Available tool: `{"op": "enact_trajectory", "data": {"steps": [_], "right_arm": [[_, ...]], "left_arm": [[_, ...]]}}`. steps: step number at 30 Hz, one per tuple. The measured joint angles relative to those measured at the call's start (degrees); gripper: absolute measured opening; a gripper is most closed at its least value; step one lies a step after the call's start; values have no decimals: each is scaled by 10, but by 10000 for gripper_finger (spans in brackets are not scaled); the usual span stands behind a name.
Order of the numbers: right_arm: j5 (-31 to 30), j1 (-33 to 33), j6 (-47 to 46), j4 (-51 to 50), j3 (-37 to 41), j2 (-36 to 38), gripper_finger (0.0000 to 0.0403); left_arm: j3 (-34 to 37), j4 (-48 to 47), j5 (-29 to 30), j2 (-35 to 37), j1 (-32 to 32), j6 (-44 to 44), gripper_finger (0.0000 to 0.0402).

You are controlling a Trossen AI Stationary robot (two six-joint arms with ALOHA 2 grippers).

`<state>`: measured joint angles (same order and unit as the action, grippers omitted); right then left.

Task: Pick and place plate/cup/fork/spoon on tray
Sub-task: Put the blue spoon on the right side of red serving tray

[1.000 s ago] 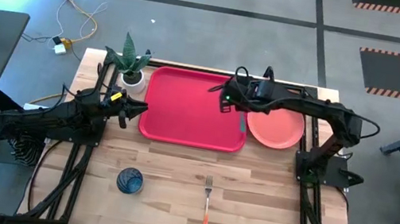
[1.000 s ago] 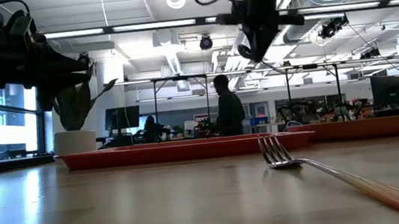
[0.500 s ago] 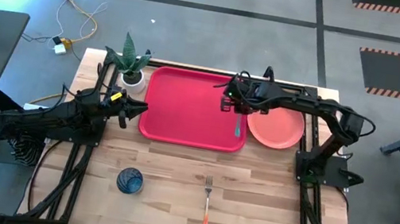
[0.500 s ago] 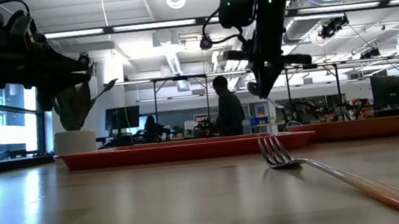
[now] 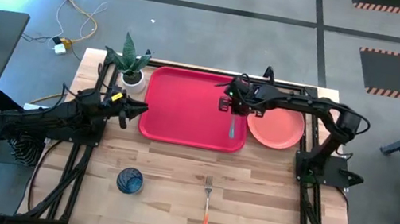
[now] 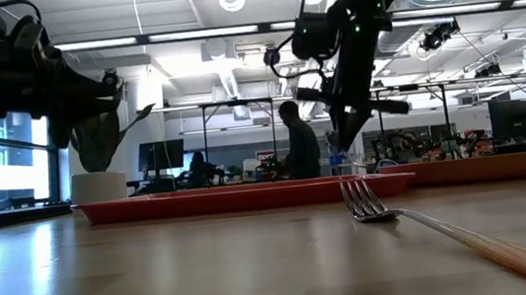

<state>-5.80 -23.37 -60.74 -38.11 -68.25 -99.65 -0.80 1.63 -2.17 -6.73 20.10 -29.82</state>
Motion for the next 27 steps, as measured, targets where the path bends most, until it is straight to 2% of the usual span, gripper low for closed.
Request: {"op": "enact_trajectory", "data": {"steps": [4, 27], "right_arm": [[31, -11, 6, 1, 0, -23, 0], [71, -60, 29, 3, 0, -65, 0]], "left_arm": [[0, -9, 1, 0, 0, 0, 104], [0, -9, 5, 0, 0, 0, 104]]}}
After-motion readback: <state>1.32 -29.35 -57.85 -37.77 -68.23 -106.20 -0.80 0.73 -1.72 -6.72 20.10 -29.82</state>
